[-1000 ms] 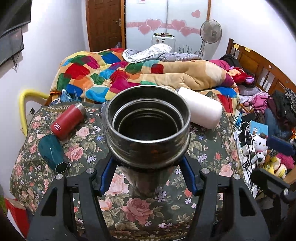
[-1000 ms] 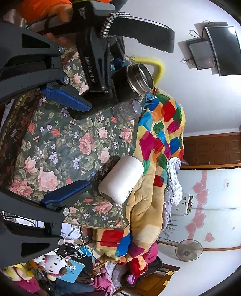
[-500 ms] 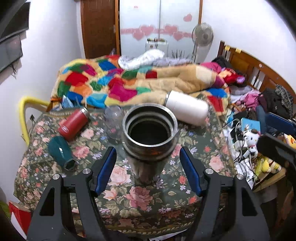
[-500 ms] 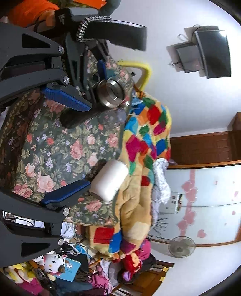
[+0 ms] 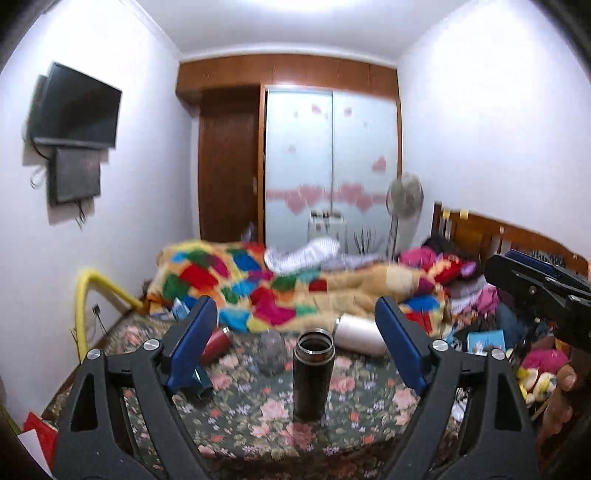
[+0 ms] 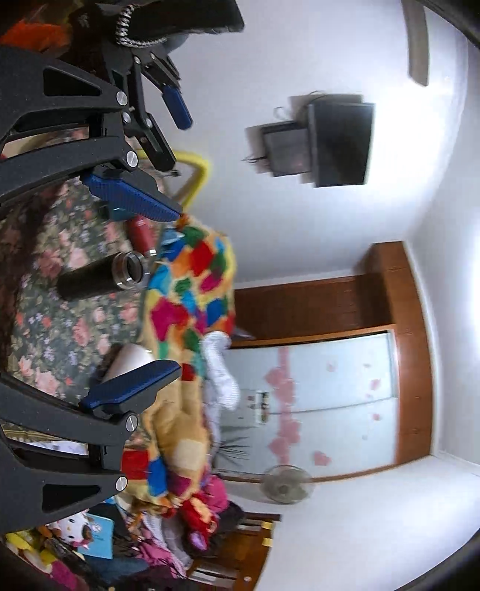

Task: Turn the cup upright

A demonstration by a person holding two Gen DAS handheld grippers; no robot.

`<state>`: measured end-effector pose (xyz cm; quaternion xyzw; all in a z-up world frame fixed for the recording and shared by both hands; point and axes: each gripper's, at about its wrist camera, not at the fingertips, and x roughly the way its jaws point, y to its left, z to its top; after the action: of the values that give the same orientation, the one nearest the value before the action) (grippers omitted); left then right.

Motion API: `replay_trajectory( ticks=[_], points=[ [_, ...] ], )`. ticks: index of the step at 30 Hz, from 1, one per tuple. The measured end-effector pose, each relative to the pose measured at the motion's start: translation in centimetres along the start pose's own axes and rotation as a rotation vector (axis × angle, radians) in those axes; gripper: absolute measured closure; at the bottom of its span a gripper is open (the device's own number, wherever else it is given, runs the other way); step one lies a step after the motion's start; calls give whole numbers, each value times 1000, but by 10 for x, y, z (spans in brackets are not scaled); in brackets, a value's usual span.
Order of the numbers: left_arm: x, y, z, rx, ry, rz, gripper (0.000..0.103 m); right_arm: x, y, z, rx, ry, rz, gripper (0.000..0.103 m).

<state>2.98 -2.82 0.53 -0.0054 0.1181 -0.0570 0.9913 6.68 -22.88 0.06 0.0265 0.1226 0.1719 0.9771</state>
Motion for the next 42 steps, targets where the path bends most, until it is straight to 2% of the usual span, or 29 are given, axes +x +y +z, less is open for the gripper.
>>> replay_trajectory(
  ticks=[5,11,13,16,42],
  points=[
    [-37,2,-1,-32,-78,16,9,-30,20,0,-11,-107,-29,18],
    [-51,5,-10,-65,-85,27,6,-35,29,-8,-16,-120,-61,7],
    [-54,6,-13,-71,-89,39,1,-34,29,-10,-19,-116,-74,1],
    [-55,7,-16,-64,-96,69,1,-35,28,-12,-23,-112,-85,0],
    [-53,3,-23,-57,-84,85,0,-35,24,-22,-21,-62,-70,0]
  ],
)
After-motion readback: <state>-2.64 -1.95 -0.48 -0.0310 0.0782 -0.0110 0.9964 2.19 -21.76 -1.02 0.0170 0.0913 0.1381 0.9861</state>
